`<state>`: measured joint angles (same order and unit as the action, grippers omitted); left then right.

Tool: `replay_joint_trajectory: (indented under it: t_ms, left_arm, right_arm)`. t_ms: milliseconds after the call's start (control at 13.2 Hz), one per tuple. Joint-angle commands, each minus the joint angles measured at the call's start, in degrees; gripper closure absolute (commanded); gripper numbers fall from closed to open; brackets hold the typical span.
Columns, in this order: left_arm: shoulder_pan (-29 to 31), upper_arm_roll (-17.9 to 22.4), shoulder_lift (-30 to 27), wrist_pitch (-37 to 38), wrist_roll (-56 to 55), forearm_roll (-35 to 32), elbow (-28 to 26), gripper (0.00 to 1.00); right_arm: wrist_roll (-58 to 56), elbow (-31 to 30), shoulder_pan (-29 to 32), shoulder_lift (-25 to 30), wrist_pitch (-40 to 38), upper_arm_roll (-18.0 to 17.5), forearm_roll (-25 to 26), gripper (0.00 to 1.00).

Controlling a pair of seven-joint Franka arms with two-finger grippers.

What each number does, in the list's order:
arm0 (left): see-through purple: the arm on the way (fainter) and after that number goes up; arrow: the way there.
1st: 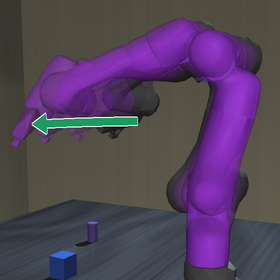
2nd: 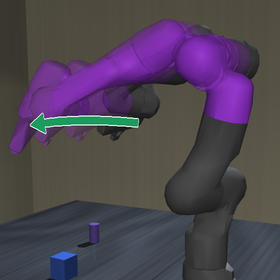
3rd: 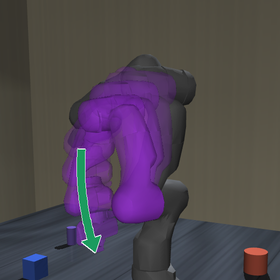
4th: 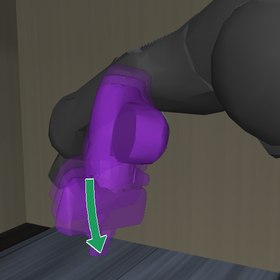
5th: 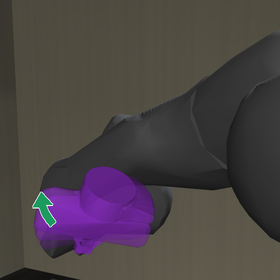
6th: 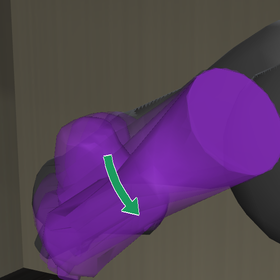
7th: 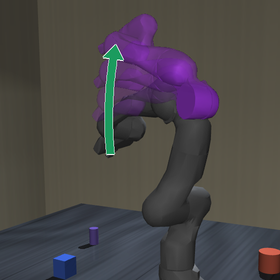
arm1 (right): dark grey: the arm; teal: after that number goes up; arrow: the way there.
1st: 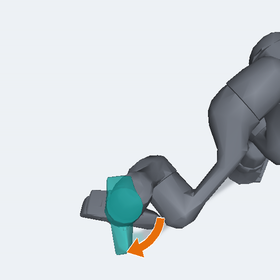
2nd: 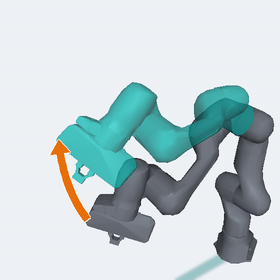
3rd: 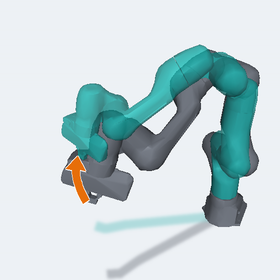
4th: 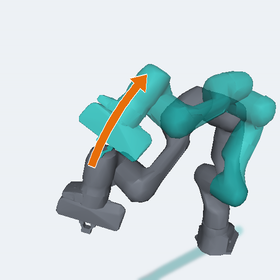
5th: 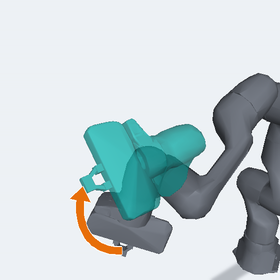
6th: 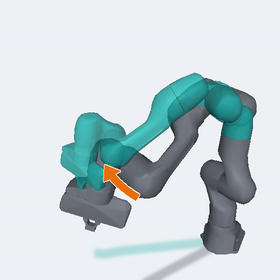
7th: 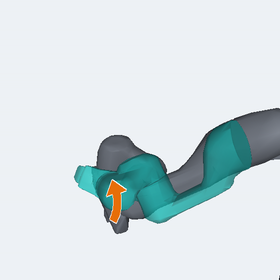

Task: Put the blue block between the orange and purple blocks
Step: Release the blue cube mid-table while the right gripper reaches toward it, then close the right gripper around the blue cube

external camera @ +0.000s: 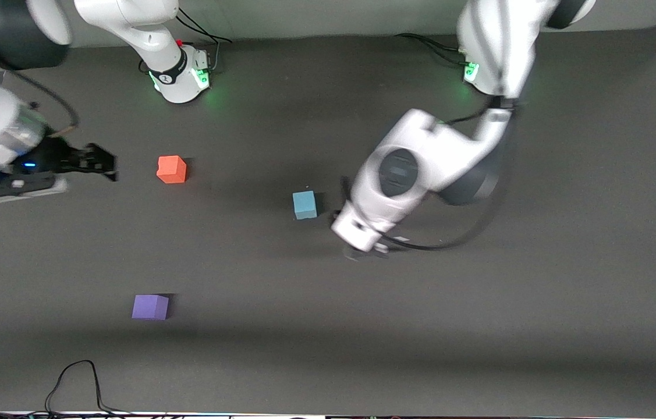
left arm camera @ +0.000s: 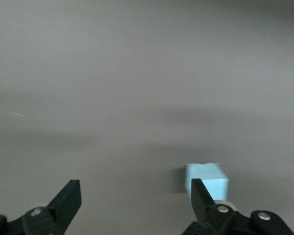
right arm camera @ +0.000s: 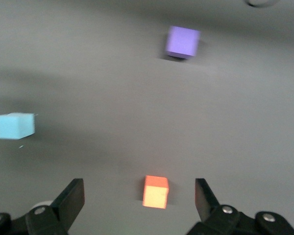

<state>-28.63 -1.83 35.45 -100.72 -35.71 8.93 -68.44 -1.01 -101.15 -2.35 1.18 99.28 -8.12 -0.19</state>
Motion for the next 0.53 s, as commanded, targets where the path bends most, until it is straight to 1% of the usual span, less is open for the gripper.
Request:
replay_joint_trajectory:
  t_ms: [0,151,226,302,377,453]
  left_arm:
    - [9.3,-1.1,-9.8,2.3,11.6,1.7,-12.4,0.0]
    - [16.8,-0.8,-14.6,4.3,22.5,1.4,-17.0,0.0]
    - [20.1,-0.7,-17.2,4.6,26.4,0.7,-19.3,0.0]
    - [22.5,-0.6,-19.5,4.5,30.0,-1.0,-21.6,0.0]
    - [25.3,-0.6,-21.5,4.5,33.0,-3.4,-23.1,0.0]
    - [26.7,-0.6,-23.3,4.4,35.0,-4.6,-24.7,0.0]
  right_arm:
    - [4.6,6.0,0.2,-8.4,1.6,-7.1,-3.2,0.0]
    - [11.9,4.9,0.0,-11.3,6.9,-12.9,-2.8,0.0]
    - [16.9,4.4,-0.3,-13.5,7.9,-15.4,-0.1,0.0]
    - [21.7,4.0,-0.2,-16.2,9.1,-18.7,4.3,0.0]
    - [27.6,3.8,-0.2,-18.8,10.4,-22.0,7.5,0.0]
    - [32.3,2.9,-0.3,-21.1,12.4,-24.3,9.7,0.0]
